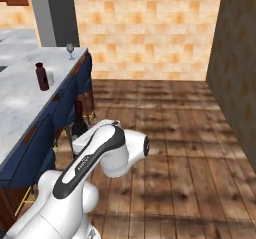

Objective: There is a wine glass and glass cup on the dining counter. Place the wine bottle next to the wine glass and the juice bottle next to the glass cup.

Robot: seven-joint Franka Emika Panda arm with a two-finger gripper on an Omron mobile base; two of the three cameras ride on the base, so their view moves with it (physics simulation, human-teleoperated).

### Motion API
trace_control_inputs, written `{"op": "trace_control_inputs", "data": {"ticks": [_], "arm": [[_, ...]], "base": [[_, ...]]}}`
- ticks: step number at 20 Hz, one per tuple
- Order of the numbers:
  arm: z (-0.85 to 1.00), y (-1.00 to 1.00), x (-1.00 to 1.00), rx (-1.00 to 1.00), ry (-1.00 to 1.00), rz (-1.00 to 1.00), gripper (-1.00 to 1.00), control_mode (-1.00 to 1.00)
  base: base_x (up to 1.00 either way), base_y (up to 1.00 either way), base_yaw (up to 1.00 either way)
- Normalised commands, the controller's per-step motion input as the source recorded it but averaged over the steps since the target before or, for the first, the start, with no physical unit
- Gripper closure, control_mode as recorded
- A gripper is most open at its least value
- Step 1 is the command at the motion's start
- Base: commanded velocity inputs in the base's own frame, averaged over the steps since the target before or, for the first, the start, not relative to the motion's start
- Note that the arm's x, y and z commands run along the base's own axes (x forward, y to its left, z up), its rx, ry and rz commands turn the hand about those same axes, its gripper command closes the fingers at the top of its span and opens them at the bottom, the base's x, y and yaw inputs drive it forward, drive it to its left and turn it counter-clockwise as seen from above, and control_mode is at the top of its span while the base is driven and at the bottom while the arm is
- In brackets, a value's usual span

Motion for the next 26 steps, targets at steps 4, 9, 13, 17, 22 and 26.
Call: {"op": "trace_control_inputs", "data": {"ticks": [4,9,13,17,22,26], "arm": [[0.0,0.0,0.0,0.0,0.0,0.0,1.0,1.0],[0.0,0.0,0.0,0.0,0.0,0.0,1.0,1.0],[0.0,0.0,0.0,0.0,0.0,0.0,1.0,1.0],[0.0,0.0,0.0,0.0,0.0,0.0,1.0,1.0],[0.0,0.0,0.0,0.0,0.0,0.0,1.0,1.0],[0.0,0.0,0.0,0.0,0.0,0.0,1.0,1.0]], "base": [[0.63,-0.29,0.13],[0.63,-0.29,0.14],[0.63,-0.28,0.15],[0.64,-0.28,0.16],[0.65,-0.29,0.15],[0.68,-0.3,0.12]]}}
